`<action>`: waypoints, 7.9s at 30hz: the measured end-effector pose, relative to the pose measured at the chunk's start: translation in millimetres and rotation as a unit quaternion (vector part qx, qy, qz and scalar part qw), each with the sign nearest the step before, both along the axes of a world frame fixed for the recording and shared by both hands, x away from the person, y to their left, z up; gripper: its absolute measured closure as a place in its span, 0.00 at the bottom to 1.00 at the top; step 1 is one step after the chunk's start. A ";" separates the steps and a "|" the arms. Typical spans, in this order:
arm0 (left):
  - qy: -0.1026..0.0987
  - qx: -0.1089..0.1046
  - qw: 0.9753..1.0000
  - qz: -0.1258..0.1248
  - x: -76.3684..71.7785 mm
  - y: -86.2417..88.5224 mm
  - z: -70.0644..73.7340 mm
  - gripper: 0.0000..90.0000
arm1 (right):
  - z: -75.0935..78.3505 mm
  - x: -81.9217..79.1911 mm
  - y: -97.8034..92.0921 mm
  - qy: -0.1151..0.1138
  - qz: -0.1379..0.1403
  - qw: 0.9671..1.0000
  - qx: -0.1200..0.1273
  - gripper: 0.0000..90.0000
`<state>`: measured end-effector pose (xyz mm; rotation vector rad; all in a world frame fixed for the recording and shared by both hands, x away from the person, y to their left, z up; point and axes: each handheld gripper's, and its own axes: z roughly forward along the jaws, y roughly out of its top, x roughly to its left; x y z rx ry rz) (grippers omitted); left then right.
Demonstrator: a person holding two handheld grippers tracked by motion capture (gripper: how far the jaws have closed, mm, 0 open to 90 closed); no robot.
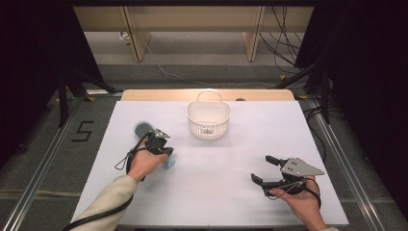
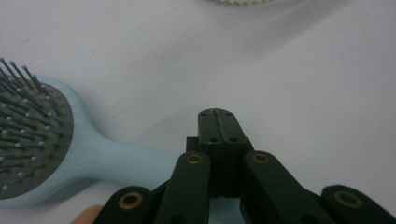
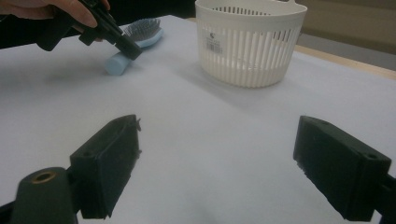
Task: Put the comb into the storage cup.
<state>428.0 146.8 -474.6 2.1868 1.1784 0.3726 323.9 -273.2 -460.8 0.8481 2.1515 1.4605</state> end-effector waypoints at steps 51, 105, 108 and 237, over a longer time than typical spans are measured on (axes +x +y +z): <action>0.046 0.042 0.997 0.040 -29.2 66.7 -4.5 1.00 | -0.1 -0.5 0.2 0.001 0.001 1.000 -0.002 0.17; -0.135 -0.068 0.984 0.094 -50.6 80.0 20.4 0.00 | -0.1 -0.3 -0.2 0.001 -0.001 1.000 0.002 0.17; -0.134 -0.068 0.984 0.097 -50.3 80.8 21.6 0.00 | -0.1 -0.2 -0.3 0.001 -0.001 1.000 0.001 0.17; 0.158 0.078 0.969 0.175 34.9 63.4 8.6 0.78 | -1.9 0.9 0.2 0.009 0.003 1.000 0.001 0.17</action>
